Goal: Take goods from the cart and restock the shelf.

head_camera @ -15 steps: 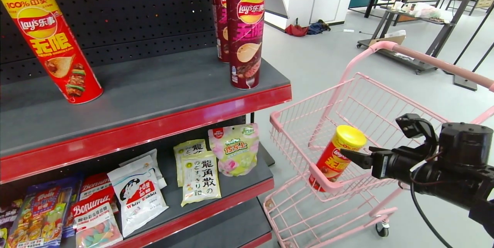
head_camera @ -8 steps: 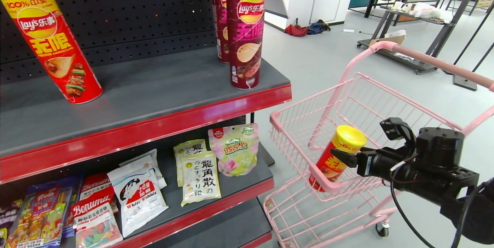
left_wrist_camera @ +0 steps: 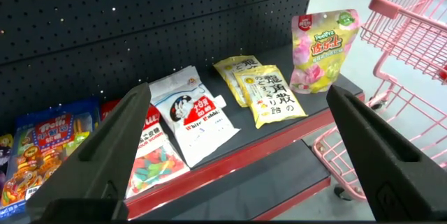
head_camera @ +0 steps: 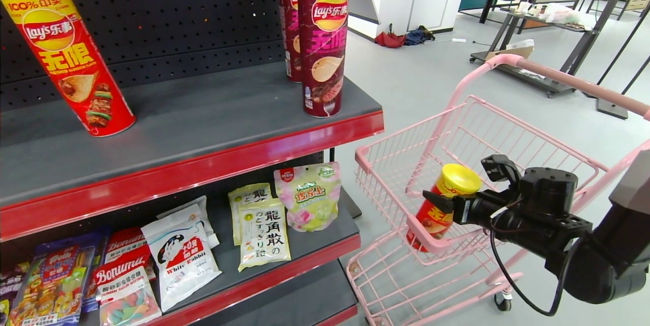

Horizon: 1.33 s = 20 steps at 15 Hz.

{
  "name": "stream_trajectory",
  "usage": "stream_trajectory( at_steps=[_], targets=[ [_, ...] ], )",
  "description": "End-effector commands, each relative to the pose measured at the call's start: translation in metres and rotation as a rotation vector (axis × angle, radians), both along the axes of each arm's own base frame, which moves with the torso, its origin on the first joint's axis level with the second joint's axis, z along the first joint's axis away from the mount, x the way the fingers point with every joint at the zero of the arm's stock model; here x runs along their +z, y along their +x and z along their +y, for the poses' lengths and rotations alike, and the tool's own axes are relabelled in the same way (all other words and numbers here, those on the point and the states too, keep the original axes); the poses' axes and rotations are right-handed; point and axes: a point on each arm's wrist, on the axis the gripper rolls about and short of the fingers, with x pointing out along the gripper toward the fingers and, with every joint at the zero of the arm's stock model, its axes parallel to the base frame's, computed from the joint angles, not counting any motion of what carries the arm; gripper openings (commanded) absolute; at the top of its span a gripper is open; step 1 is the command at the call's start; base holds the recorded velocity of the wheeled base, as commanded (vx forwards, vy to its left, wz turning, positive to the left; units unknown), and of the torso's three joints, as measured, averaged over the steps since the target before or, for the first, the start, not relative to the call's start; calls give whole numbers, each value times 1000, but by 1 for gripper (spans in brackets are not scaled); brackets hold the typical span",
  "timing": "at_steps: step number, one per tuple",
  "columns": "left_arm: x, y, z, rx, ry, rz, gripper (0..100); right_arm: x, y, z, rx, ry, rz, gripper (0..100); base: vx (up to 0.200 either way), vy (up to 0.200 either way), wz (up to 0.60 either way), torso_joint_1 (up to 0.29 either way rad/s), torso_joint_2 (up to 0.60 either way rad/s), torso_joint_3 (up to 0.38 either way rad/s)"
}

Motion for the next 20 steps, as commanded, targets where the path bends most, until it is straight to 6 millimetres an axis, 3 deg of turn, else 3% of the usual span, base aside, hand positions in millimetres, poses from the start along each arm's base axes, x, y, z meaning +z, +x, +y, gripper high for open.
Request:
stream_trajectory(
  at_steps=[1, 3, 4, 9, 12, 13, 17, 18, 20],
  targets=[
    [0, 0, 0, 0, 1, -1, 100, -6, 6, 3, 7, -3, 6, 100, 0, 0, 0, 0, 0, 0],
    [0, 0, 0, 0, 1, 1, 100, -8, 9, 5, 7, -4, 9, 100, 0, 0, 0, 0, 0, 0],
    [0, 0, 0, 0, 1, 1, 100, -8, 10, 5, 6, -4, 4, 0, 0, 0, 0, 0, 0, 0],
    [0, 0, 0, 0, 1, 1, 100, -8, 15, 6, 8, -4, -4, 0, 0, 0, 0, 0, 0, 0],
    [0, 0, 0, 0, 1, -1, 100, 12, 27, 7, 5, -5, -77, 0, 0, 0, 0, 0, 0, 0],
    [0, 0, 0, 0, 1, 1, 100, 27, 29, 7, 9, -18, -97, 0, 0, 0, 0, 0, 0, 0],
    [0, 0, 0, 0, -1, 1, 100, 139, 49, 8, 13, -61, -284, 0, 0, 0, 0, 0, 0, 0],
    [0, 0, 0, 0, 1, 1, 100, 163, 43, 8, 18, -92, -336, 0, 0, 0, 0, 0, 0, 0],
    [0, 0, 0, 0, 1, 1, 100, 197, 11, 4, 21, -126, -381, 0, 0, 0, 0, 0, 0, 0]
  ],
)
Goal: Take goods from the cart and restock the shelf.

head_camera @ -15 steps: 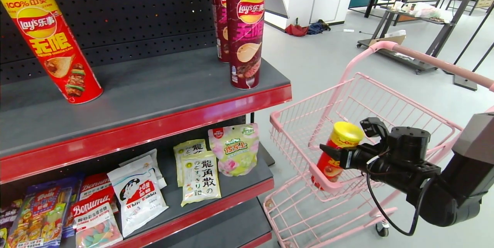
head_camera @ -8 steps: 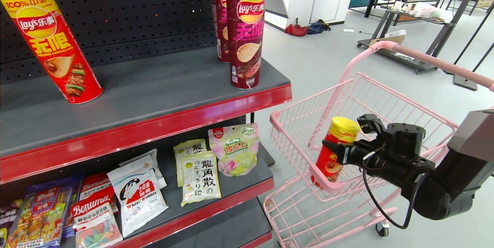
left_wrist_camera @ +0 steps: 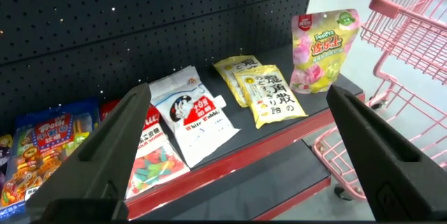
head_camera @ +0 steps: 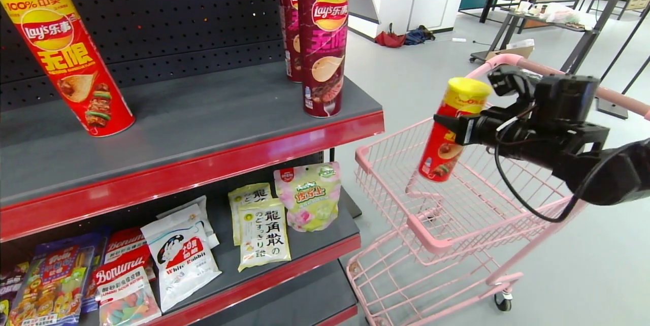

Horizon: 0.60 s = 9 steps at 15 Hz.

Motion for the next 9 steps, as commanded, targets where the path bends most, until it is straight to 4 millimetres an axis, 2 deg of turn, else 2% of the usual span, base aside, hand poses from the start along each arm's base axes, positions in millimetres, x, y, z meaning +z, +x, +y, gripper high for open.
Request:
stream_trajectory(
  at_steps=[1, 2, 4, 5, 6, 8, 9],
  targets=[
    [0, 0, 0, 0, 0, 1, 100, 71, -57, -9, -33, -31, -136, 0, 0, 0, 0, 0, 0, 0],
    [0, 0, 0, 0, 0, 1, 100, 78, -75, -13, -71, -39, -127, 0, 0, 0, 0, 0, 0, 0],
    [0, 0, 0, 0, 0, 1, 100, 79, -141, -24, -215, -65, -92, 0, 0, 0, 0, 0, 0, 0],
    [0, 0, 0, 0, 0, 1, 100, 64, -195, -36, -279, -95, -71, 0, 0, 0, 0, 0, 0, 0],
    [0, 0, 0, 0, 0, 1, 100, 49, -226, -44, -294, -96, -69, 0, 0, 0, 0, 0, 0, 0],
    [0, 0, 0, 0, 0, 1, 100, 22, -281, -58, -382, -117, -51, 0, 0, 0, 0, 0, 0, 0],
    [0, 0, 0, 0, 0, 1, 100, 15, -298, -62, -417, -128, -24, 0, 0, 0, 0, 0, 0, 0]
  ],
)
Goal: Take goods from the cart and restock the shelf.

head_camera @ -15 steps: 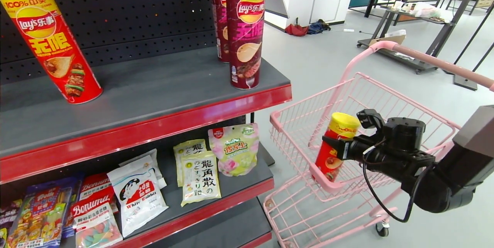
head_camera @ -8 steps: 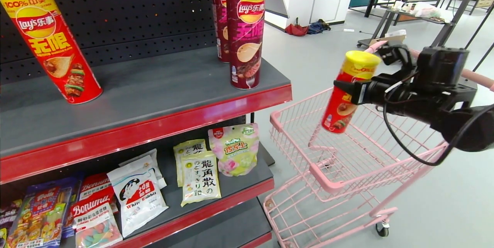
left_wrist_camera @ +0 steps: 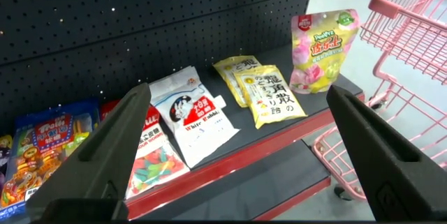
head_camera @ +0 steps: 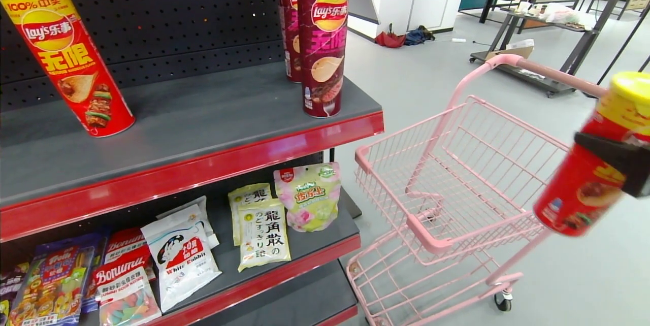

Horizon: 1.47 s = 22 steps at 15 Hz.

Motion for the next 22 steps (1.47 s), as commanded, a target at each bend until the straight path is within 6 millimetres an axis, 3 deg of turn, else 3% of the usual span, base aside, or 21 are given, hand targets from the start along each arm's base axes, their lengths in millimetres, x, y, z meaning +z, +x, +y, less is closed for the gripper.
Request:
stream_trajectory(
  at_steps=[1, 8, 22],
  targets=[
    [0, 0, 0, 0, 0, 0, 100, -41, -98, -20, -162, -23, 6, 0, 0, 0, 0, 0, 0, 0],
    [0, 0, 0, 0, 0, 1, 100, -46, -107, -23, -231, -22, 1, 0, 0, 0, 0, 9, -25, -18],
    [0, 0, 0, 0, 0, 1, 100, -51, -103, -22, -218, -27, 38, 0, 0, 0, 0, 183, -496, -319]
  ],
)
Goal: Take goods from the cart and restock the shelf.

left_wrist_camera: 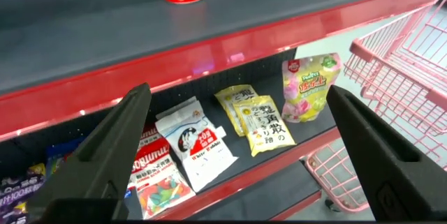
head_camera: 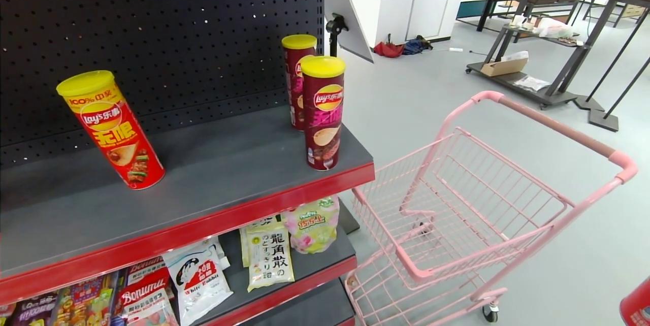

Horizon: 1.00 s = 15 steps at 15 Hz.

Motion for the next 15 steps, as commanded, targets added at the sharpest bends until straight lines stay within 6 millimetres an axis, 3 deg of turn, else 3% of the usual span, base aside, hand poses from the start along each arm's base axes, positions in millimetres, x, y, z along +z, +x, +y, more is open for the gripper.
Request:
stream_trajectory(
  at_steps=[1, 5, 12, 15],
  targets=[
    [0, 0, 0, 0, 0, 1, 100, 0, 2, 0, 0, 0, 9, 0, 0, 0, 0, 168, -388, -227],
    [0, 0, 0, 0, 0, 1, 100, -7, 4, 0, 1, -2, 37, 0, 0, 0, 0, 150, -356, -203],
    [0, 0, 0, 0, 0, 1, 100, -14, 2, 0, 3, -14, 50, 0, 0, 0, 0, 5, -8, -6],
    [0, 0, 0, 0, 0, 1, 100, -17, 2, 0, 5, -13, 59, 0, 0, 0, 600, 2, 4, -1]
  ],
)
